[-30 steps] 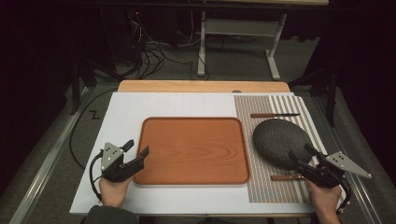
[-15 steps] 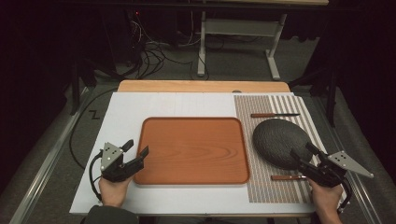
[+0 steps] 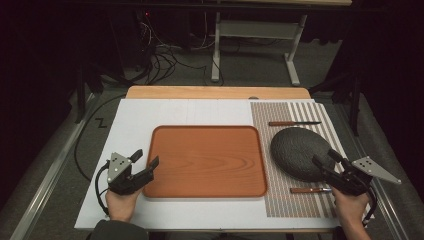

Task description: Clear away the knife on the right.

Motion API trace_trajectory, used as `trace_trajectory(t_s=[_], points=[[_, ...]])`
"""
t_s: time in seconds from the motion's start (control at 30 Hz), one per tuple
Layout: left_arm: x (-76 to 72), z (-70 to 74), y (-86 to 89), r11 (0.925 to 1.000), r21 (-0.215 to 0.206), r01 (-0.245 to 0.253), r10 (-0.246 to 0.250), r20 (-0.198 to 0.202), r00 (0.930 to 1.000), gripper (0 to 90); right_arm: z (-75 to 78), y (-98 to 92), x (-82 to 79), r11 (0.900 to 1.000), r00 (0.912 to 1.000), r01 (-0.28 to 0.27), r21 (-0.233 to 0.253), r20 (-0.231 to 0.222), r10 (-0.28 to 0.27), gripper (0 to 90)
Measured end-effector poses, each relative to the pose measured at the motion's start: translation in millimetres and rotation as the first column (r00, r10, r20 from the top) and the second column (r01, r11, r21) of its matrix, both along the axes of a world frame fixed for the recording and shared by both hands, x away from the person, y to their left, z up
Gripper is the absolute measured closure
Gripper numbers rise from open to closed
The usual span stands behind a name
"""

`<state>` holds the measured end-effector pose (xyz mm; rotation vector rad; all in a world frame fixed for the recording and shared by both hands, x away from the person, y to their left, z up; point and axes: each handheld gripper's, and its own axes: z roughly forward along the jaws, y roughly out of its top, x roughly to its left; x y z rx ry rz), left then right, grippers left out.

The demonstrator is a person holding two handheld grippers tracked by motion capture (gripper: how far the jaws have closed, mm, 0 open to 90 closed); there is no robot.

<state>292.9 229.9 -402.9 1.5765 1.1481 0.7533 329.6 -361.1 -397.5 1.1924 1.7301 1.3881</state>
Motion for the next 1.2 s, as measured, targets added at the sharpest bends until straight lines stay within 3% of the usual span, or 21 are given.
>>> trace_trajectory(t_s=[0.53,1.2], points=[[-0.7,0.1,0.3,1.0,0.003,-0.004,0.004,0.002,1.0,37.5,14.1,2.7,19.8,0.998,0.9986,-0.004,-0.062,-0.053,0.0,40.3],[-0.5,0.0,-0.8,1.0,0.007,0.002,-0.002,0.002,1.0,37.5,32.0,14.8,55.0,0.988,0.9876,-0.041,-0.147,-0.156,0.017,43.4]])
